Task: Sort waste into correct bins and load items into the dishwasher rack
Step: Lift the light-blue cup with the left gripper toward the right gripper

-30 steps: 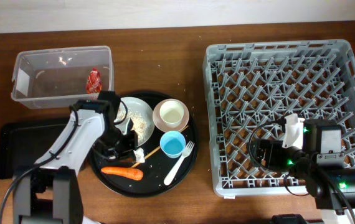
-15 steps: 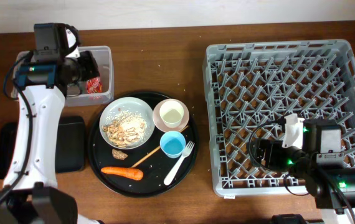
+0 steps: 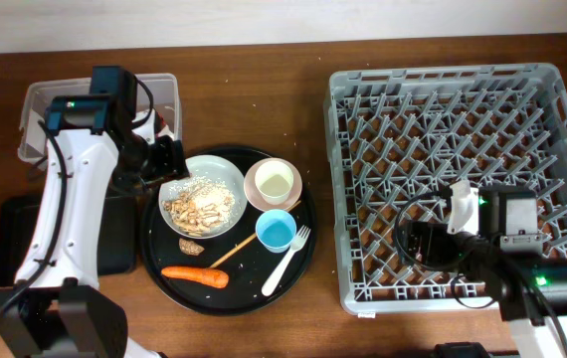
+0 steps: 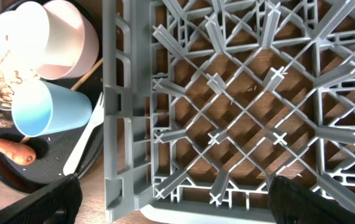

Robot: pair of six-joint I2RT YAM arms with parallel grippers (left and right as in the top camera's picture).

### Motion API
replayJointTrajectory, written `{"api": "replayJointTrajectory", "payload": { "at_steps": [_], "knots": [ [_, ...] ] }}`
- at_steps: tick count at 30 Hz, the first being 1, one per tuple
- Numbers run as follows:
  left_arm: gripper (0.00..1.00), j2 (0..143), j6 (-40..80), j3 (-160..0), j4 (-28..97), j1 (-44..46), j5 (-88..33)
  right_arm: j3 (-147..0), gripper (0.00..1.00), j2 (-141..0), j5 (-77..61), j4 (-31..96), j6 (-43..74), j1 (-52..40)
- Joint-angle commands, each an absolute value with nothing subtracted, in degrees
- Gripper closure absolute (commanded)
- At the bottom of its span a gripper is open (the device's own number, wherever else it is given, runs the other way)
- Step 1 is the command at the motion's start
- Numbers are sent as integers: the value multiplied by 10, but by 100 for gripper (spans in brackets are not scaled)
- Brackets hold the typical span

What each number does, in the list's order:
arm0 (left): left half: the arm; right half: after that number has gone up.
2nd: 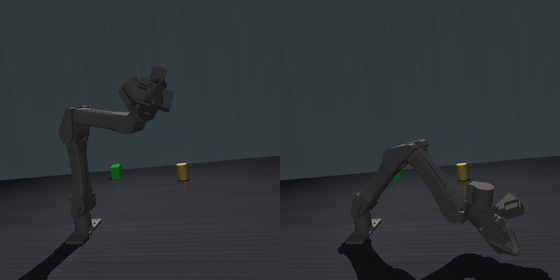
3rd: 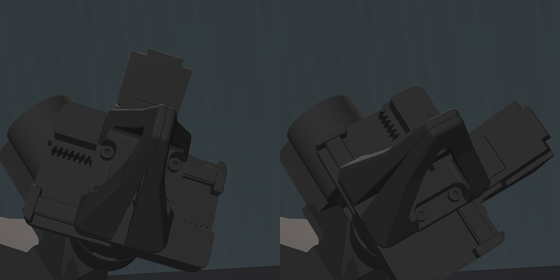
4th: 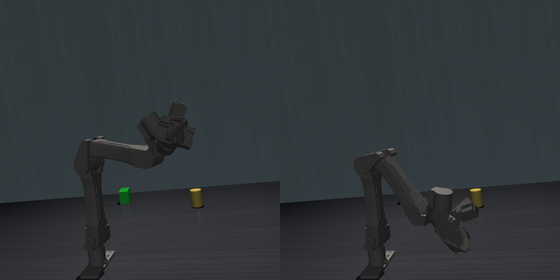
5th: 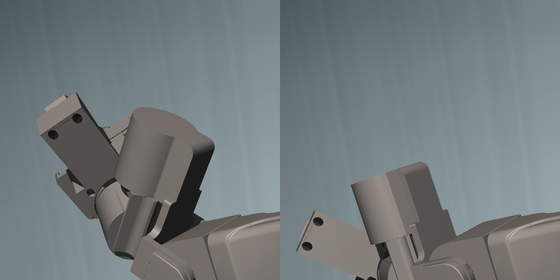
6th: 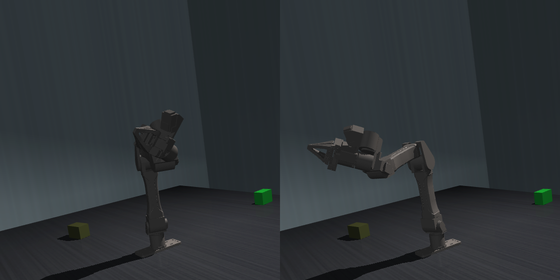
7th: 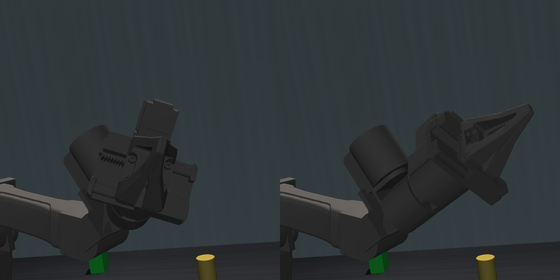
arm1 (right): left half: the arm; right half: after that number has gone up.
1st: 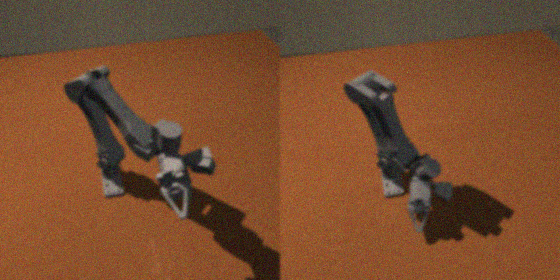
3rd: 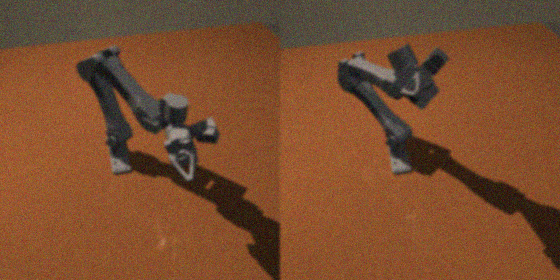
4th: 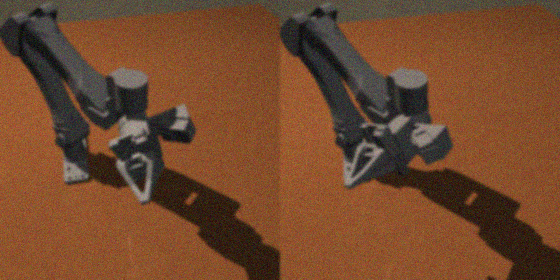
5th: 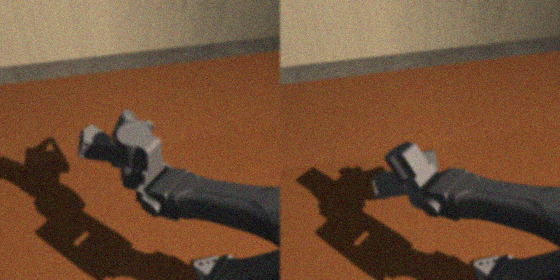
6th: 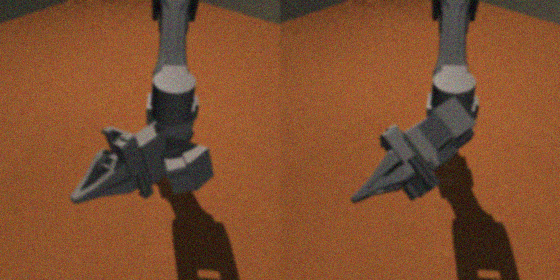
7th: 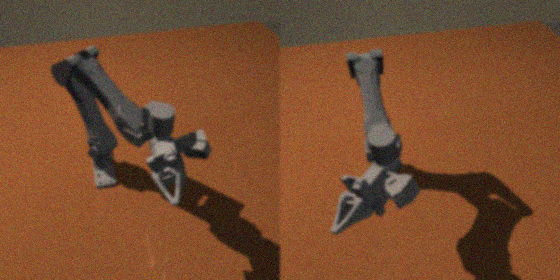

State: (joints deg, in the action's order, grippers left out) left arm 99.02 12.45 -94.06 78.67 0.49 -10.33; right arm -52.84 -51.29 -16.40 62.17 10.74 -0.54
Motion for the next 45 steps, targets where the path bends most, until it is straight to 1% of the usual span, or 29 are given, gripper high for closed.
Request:
{"api": "replayJointTrajectory", "payload": {
  "at_steps": [1, 5, 8, 15, 17, 19, 20, 21, 22, 23, 24, 25, 26, 29, 32, 34, 36, 38, 39, 40, 41, 42, 45],
  "knots": [
    [28, 994, 107, -926, 797, 62, -142, -538, 2, -536, -159, 631, 110, -8],
    [28, 994, 131, -904, 793, 168, -142, -538, 2, -547, -159, 645, 110, -8],
    [28, 994, 182, -839, 736, 234, -142, -538, 2, -547, -159, 646, 110, -8],
    [33, 994, 213, -725, 603, 287, -130, -538, 1, -547, -159, 648, 110, -8],
    [40, 994, 232, -700, 574, 288, -112, -538, 2, -547, -159, 648, 110, -8],
    [45, 994, 244, -686, 570, 288, -91, -538, 1, -547, -159, 650, 110, -8],
    [53, 994, 246, -683, 570, 288, -90, -538, 2, -547, -159, 650, 110, -8],
    [66, 994, 247, -683, 569, 288, -90, -538, 2, -547, -159, 650, 110, -8],
    [74, 994, 246, -683, 567, 288, -90, -538, 2, -547, -159, 650, 110, -8],
    [85, 994, 246, -683, 566, 288, -91, -538, 2, -547, -159, 650, 110, -8],
    [90, 994, 246, -683, 564, 288, -92, -538, 2, -547, -159, 650, 110, -8],
    [98, 994, 246, -683, 561, 287, -92, -538, 2, -547, -159, 651, 110, -8],
    [100, 994, 246, -684, 561, 287, -92, -538, 2, -547, -159, 652, 110, -8],
    [99, 989, 246, -697, 573, 287, -92, -538, 2, -547, -159, 653, 110, -8],
    [100, 966, 220, -732, 606, 282, -112, -538, 2, -547, -159, 652, 110, -8],
    [100, 943, 166, -766, 620, 267, -196, -538, 2, -547, -164, 641, 110, -8],
    [100, 923, 97, -790, 609, 246, -312, -538, 2, -547, -222, 607, 60, -8],
    [100, 910, -10, -796, 561, 209, -527, -538, 2, -548, -290, 548, 46, -8],
    [100, 911, -40, -796, 544, 194, -608, -538, 2, -548, -322, 516, 43, -8],
    [100, 911, -60, -796, 534, 182, -653, -538, 2, -548, -374, 490, 19, -8],
    [100, 912, -63, -796, 524, 175, -684, -538, 2, -548, -484, 454, -28, -9],
    [100, 912, -63, -796, 521, 175, -694, -538, 2, -548, -531, 441, -50, -9],
    [100, 912, -63, -796, 509, 186, -733, -538, 2, -549, -604, 430, -89, -9]
  ]
}}
